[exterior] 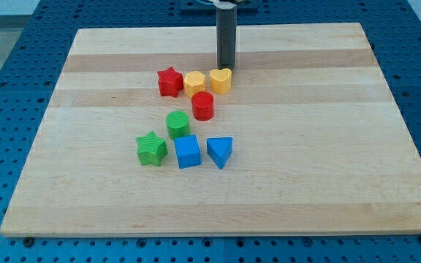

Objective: Move the red star closer to the green star

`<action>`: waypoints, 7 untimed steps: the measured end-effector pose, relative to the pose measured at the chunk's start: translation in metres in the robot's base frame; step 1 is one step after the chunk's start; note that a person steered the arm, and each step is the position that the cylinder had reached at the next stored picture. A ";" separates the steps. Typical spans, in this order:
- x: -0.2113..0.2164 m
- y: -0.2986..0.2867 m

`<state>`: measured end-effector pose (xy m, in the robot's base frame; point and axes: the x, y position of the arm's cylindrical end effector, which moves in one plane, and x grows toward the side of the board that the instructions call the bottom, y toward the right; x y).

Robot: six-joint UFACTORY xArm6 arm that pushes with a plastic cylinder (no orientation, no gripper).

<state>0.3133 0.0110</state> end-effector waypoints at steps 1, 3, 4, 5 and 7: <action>0.001 -0.008; 0.024 -0.130; 0.069 -0.132; 0.118 -0.126; 0.134 -0.203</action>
